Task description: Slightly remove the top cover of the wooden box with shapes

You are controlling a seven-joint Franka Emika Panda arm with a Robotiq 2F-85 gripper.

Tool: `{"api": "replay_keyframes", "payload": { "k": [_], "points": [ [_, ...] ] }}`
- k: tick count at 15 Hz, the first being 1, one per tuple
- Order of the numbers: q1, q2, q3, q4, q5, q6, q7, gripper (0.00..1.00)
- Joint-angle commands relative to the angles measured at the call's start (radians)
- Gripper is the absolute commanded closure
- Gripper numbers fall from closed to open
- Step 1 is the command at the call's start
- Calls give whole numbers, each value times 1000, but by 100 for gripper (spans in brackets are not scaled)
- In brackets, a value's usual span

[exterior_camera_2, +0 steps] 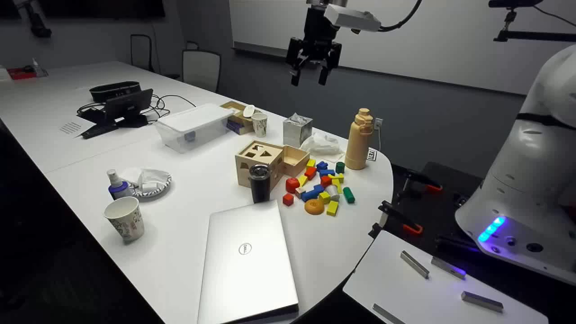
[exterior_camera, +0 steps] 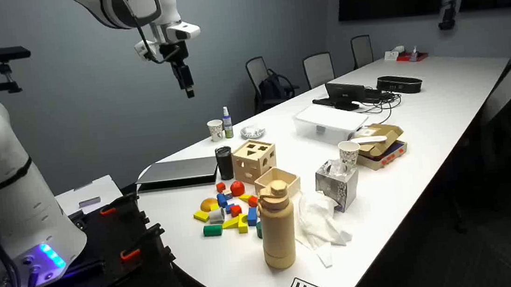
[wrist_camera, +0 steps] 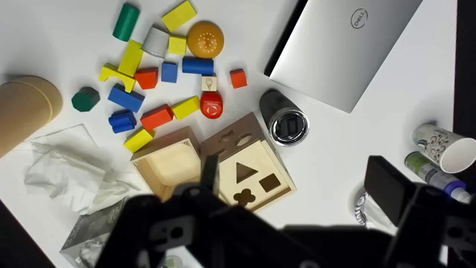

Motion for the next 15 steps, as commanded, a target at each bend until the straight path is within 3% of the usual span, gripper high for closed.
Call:
{"api": "replay_keyframes", "payload": {
  "k": [1, 5, 10, 12, 15],
  "points": [
    [10, 0, -10, 1, -4, -2, 2, 0],
    [10, 0, -10, 1, -4, -2, 2, 0],
    [-25, 190, -79, 115, 56, 55, 37, 0],
    [-43, 298, -95, 163, 23, 111, 117, 0],
    [-30, 468, -121, 245, 40, 174, 162, 0]
  ]
}}
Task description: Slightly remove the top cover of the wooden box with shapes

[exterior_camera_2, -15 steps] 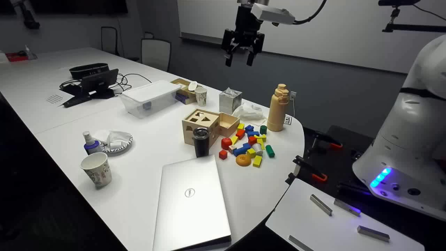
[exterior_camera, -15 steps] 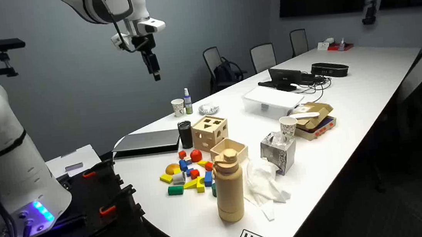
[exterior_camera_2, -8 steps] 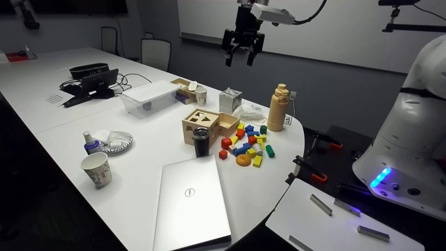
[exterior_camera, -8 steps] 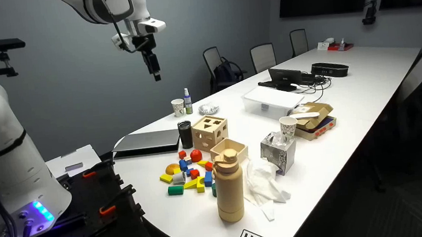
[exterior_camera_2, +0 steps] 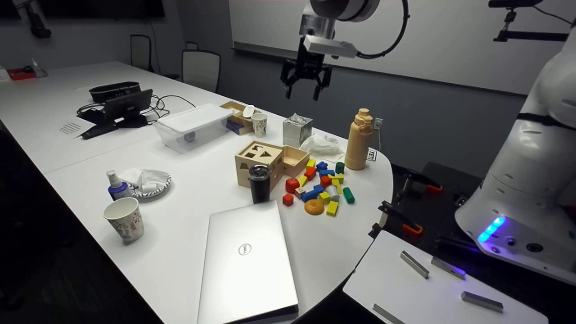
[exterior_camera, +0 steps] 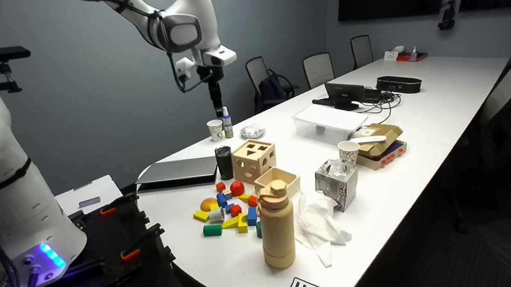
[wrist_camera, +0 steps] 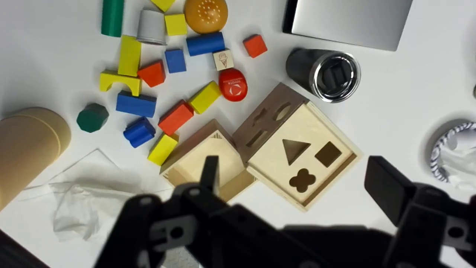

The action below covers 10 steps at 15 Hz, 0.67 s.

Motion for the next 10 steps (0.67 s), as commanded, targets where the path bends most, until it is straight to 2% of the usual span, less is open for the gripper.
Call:
{"api": "replay_keyframes", "payload": {
  "k": [1, 4, 10],
  "points": [
    [18, 224, -18, 138, 25, 66, 71, 0],
    [34, 368, -29, 233, 49, 95, 97, 0],
    [35, 587, -34, 436, 105, 63, 80, 0]
  ]
}}
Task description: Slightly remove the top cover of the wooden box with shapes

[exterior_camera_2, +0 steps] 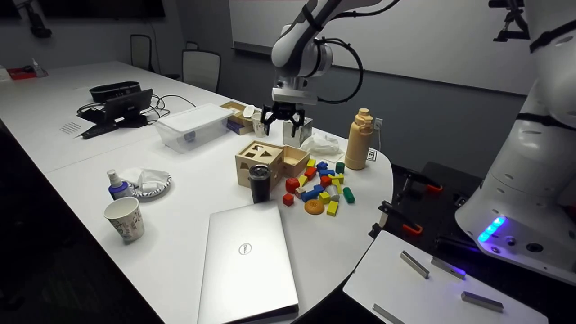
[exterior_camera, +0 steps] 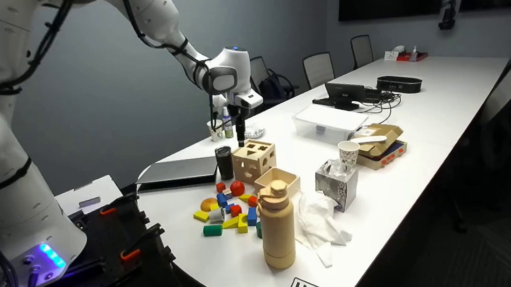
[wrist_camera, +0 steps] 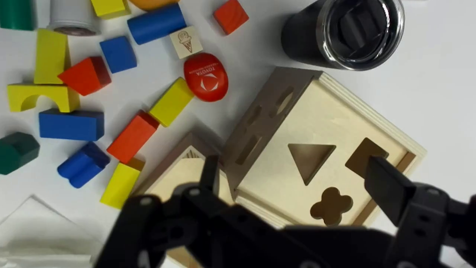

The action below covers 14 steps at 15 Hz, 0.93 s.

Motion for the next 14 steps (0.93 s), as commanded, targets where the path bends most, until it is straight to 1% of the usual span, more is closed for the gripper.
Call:
{"api": "replay_keyframes", "payload": {
  "k": [1, 8, 11, 14],
  "points": [
    [19, 110, -17, 131, 39, -38, 10, 0],
    [24, 235, -24, 252, 59, -108, 28, 0],
    [32, 273, -36, 285, 54, -124, 45, 0],
    [47, 300, -57, 315, 42, -171, 76, 0]
  ]
}}
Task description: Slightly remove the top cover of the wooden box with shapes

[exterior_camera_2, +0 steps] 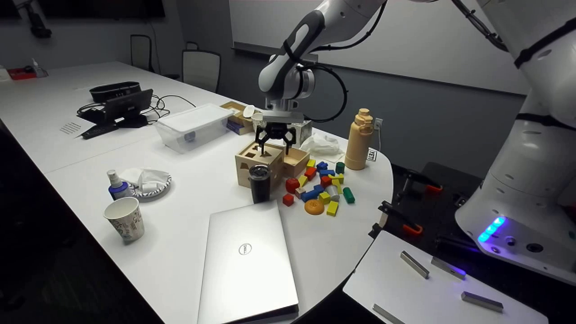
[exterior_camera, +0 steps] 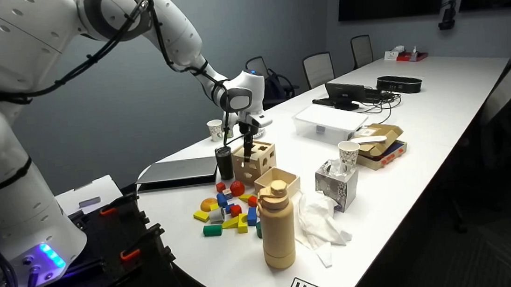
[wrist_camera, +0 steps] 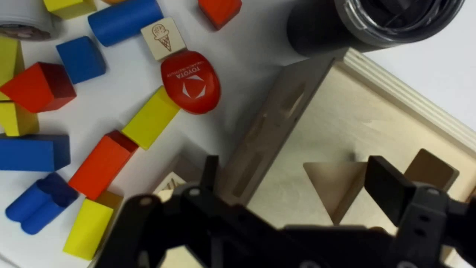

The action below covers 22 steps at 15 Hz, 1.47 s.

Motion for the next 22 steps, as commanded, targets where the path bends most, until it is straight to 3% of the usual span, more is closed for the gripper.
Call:
{"api": "replay_keyframes", "payload": {
  "k": [1, 11, 22],
  "points": [
    [41, 37, -41, 65, -1, -91, 61, 0],
    [55, 59, -67, 112, -4, -132, 160, 0],
    [74, 45, -83, 89, -18, -146, 244, 0]
  ]
}}
